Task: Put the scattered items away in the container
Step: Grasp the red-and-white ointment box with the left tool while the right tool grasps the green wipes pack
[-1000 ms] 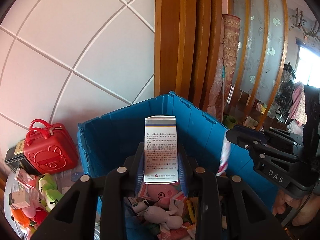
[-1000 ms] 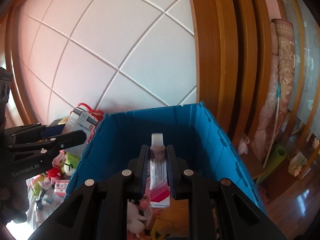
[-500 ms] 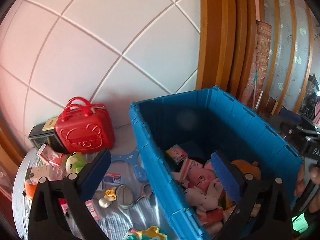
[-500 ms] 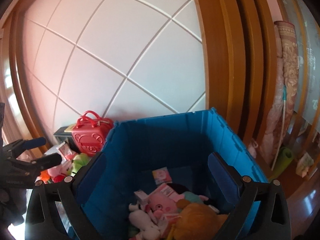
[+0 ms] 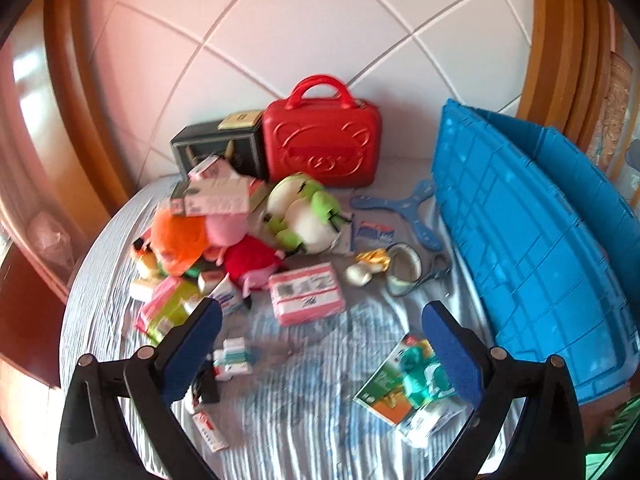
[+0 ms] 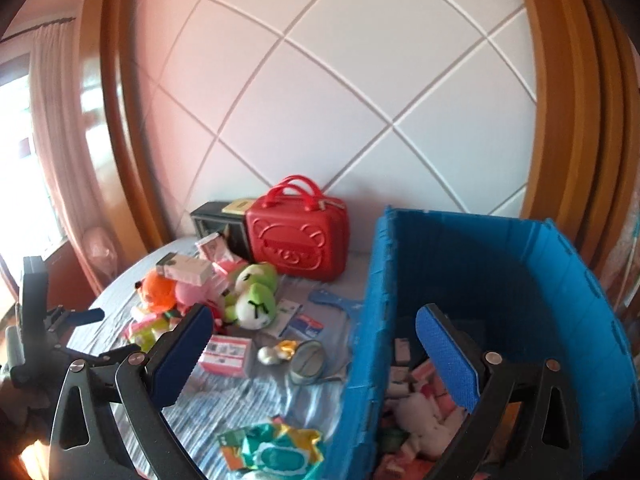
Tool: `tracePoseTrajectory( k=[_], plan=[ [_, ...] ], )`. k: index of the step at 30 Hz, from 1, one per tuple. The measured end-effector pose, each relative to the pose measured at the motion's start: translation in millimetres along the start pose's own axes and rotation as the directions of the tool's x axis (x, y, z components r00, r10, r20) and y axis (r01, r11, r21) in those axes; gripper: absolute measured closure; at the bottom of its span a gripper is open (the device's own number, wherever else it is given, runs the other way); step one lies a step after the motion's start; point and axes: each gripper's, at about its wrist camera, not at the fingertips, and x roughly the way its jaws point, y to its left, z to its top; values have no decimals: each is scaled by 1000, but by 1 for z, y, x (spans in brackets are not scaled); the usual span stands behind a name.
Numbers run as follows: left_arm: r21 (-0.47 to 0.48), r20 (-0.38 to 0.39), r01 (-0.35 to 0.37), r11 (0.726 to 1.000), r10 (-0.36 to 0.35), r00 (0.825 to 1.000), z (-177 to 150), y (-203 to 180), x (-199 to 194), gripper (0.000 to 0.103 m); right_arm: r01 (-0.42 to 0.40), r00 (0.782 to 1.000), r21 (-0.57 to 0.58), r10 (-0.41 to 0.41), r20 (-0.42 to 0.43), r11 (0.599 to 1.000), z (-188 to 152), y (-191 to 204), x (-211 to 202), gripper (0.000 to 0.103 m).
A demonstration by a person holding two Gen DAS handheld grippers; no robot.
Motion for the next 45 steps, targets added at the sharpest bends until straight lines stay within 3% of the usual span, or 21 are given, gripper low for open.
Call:
tracePoseTrajectory(
  k=[5, 11, 18, 21, 26, 30, 33, 35, 38, 45],
  plan=[
    [-58, -103, -63, 996, 57, 993, -56, 64, 20, 1, -49, 997, -24, 47, -69, 999, -29, 56, 20, 0],
    [-80, -180, -85, 993, 69, 981, -109, 109, 38, 1, -73, 983, -69, 60, -175, 995, -78, 104, 50, 0],
    [-83, -262, -112, 990, 87, 961, -156, 137, 71, 1, -29, 962, -102, 0, -273, 994, -140, 124, 84, 0],
    [-122, -308, -141, 982, 98, 946, -176, 150, 91, 5, -1, 942, -91, -30, -333, 996, -169, 119, 104, 0],
    [-201, -372, -201, 959, 115, 921, -204, 171, 123, 20, 40, 903, -87, -73, -423, 995, -217, 108, 140, 0],
    [-241, -378, -206, 948, 104, 920, -212, 176, 144, 24, 65, 879, -88, -99, -467, 994, -243, 98, 164, 0],
    [-233, -381, -206, 951, 105, 918, -214, 173, 159, 40, 80, 871, -94, -115, -477, 992, -254, 93, 176, 0],
    [-213, -396, -233, 949, 134, 909, -216, 170, 169, 62, 85, 866, -108, -127, -484, 991, -259, 90, 184, 0],
    [-222, -410, -241, 945, 134, 902, -221, 170, 177, 73, 92, 862, -112, -136, -489, 989, -265, 85, 193, 0],
    [-223, -398, -214, 951, 111, 911, -224, 167, 174, 76, 101, 850, -109, -143, -506, 989, -276, 75, 209, 0]
  ],
)
